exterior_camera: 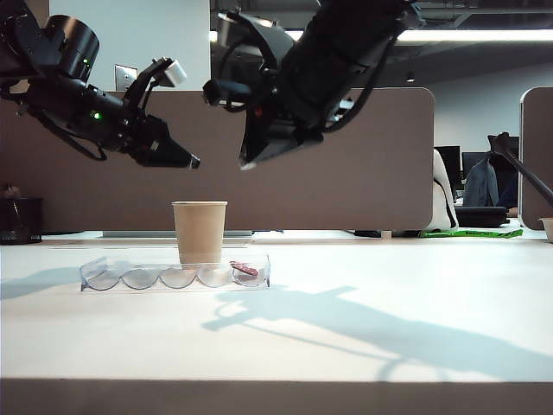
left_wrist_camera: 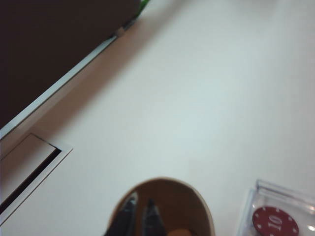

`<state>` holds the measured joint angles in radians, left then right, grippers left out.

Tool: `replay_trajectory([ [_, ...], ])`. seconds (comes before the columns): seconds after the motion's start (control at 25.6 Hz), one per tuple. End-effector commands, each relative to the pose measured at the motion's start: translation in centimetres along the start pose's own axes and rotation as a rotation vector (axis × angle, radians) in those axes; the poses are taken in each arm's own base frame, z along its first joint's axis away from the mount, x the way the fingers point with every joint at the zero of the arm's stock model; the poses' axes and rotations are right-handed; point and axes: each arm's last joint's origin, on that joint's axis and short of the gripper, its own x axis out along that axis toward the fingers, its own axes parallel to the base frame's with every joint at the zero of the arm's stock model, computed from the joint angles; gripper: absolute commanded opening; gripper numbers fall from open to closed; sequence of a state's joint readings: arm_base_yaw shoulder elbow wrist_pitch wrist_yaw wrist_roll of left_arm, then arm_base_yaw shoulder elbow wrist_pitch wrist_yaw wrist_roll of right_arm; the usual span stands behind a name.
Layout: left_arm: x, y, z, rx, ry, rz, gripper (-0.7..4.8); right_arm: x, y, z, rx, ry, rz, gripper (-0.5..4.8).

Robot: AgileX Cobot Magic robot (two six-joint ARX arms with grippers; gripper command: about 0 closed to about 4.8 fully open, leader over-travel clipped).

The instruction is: Pick up the chip with the greater value and put it into the paper cup.

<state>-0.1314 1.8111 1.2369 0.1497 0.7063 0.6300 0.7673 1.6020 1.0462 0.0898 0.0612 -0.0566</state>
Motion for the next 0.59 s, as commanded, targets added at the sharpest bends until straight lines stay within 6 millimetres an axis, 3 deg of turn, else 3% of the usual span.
replay_trajectory([
  [0.04,-1.1,0.4,1.8,-0.022,-0.016,0.089,-0.06,-0.8,-1.3,1.5,0.025,-0.108,-0.068,-0.06],
  [0.16,-2.5,0.7,3.5,-0.08,-0.006,0.204,-0.06,-2.1,-4.0,2.2,0.056,-0.149,-0.146,-0.06],
  [0.31,-3.9,1.0,4.6,-0.168,-0.032,0.241,-0.06,-3.6,-5.9,2.6,0.078,-0.182,-0.202,-0.06],
  [0.59,-6.8,1.5,5.5,-0.246,-0.046,0.348,-0.06,-7.8,-8.6,1.1,0.115,-0.231,-0.309,-0.06],
])
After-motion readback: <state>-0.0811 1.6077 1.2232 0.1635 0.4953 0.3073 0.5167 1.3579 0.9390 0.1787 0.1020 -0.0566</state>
